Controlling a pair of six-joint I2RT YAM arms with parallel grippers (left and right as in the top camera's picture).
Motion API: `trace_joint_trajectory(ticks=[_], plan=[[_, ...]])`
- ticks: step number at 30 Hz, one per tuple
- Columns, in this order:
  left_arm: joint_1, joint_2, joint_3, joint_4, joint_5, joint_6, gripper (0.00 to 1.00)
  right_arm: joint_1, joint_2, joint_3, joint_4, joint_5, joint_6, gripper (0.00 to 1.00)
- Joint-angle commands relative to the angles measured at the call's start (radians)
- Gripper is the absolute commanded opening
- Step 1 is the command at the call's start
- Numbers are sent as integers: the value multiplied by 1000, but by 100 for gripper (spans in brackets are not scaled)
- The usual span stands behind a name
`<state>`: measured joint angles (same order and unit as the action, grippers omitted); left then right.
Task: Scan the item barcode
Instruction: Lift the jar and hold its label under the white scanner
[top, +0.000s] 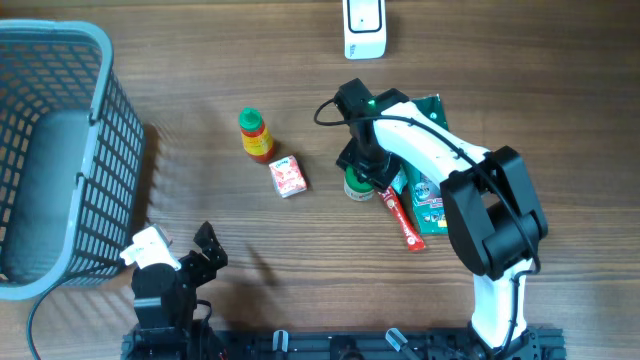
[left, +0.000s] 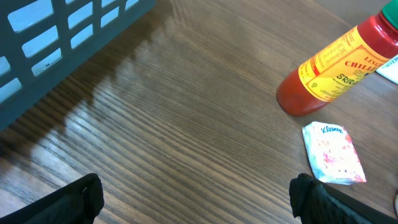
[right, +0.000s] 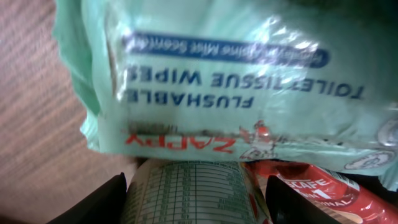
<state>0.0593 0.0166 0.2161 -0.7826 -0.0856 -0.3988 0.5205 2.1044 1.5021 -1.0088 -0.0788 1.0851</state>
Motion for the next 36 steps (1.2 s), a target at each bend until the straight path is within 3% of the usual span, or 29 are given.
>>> trace_joint_trajectory(ticks=[1, 4, 10, 19, 29, 33, 36], plan=[[1, -2, -5, 0, -17, 2, 100, -17, -11, 38, -63, -129, -148, 40], [1, -2, -5, -1, -17, 1, 100, -37, -29, 126, -178, -206, -261, 45], [1, -2, -5, -1, -17, 1, 100, -73, -85, 215, -354, -478, -489, 45], [1, -2, -5, -1, -17, 1, 100, -80, -152, 215, -595, -645, -571, 45], [1, -2, -5, -1, -17, 1, 100, -75, -196, 207, -601, -573, -552, 45], [1, -2, -5, -1, -17, 1, 100, -75, -299, 207, -600, -568, -582, 45], [1, -2, -5, -1, -17, 1, 100, -75, -414, 207, -599, -446, -527, 45]])
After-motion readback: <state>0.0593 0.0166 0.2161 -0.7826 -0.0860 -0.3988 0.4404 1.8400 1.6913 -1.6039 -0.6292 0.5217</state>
